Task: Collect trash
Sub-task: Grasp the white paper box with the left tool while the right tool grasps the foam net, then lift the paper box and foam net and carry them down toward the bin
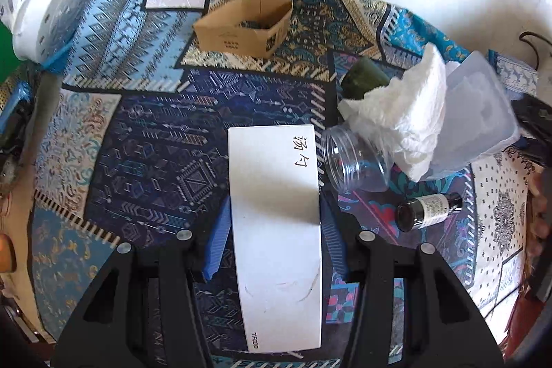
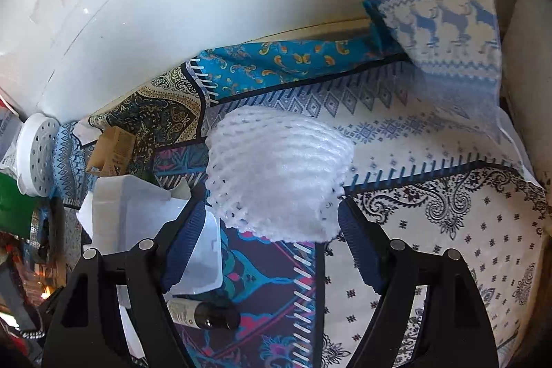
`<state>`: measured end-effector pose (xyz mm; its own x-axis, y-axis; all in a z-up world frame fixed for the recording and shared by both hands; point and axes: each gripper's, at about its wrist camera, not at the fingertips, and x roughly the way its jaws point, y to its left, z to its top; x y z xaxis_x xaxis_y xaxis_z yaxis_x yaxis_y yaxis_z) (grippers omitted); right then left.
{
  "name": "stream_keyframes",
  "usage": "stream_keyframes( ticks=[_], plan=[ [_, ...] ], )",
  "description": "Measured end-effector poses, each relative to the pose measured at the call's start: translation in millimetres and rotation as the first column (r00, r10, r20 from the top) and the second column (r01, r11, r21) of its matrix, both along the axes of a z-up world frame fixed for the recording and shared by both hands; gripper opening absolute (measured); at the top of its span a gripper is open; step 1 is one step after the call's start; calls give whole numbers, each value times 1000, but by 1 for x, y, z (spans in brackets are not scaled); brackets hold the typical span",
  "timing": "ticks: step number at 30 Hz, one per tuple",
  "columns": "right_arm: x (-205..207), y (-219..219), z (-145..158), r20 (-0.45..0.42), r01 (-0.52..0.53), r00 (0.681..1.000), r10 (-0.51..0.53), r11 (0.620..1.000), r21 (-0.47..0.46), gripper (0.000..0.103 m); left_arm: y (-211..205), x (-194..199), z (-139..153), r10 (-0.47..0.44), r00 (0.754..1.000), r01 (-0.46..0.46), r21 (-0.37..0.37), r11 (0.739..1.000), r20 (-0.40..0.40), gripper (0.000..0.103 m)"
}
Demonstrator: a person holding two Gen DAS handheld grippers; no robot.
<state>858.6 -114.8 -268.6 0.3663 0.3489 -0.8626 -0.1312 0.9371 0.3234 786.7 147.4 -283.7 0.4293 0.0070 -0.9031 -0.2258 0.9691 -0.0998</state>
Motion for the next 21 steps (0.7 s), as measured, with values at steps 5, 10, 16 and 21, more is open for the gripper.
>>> stream_keyframes(
  ticks=[5, 10, 16, 21],
  plan=[
    [14, -1, -10, -20, 28, 999, -26, 995, 101, 83, 7, -8, 24, -11, 998, 10, 6, 1000, 61, 50],
    [16, -17, -10, -18, 71, 997, -69, 988, 136, 72, 11, -8, 42, -11, 995, 11, 2, 1000, 103, 50],
    [10, -25, -1, 11, 38, 999, -40, 991, 127, 42, 5, -13, 56, -22, 991, 22, 5, 1000, 131, 50],
    [-4, -31, 12, 43, 17, 999, -22, 993, 113, 29, -7, -15, 64, -36, 988, 35, 6, 999, 149, 50]
  ],
)
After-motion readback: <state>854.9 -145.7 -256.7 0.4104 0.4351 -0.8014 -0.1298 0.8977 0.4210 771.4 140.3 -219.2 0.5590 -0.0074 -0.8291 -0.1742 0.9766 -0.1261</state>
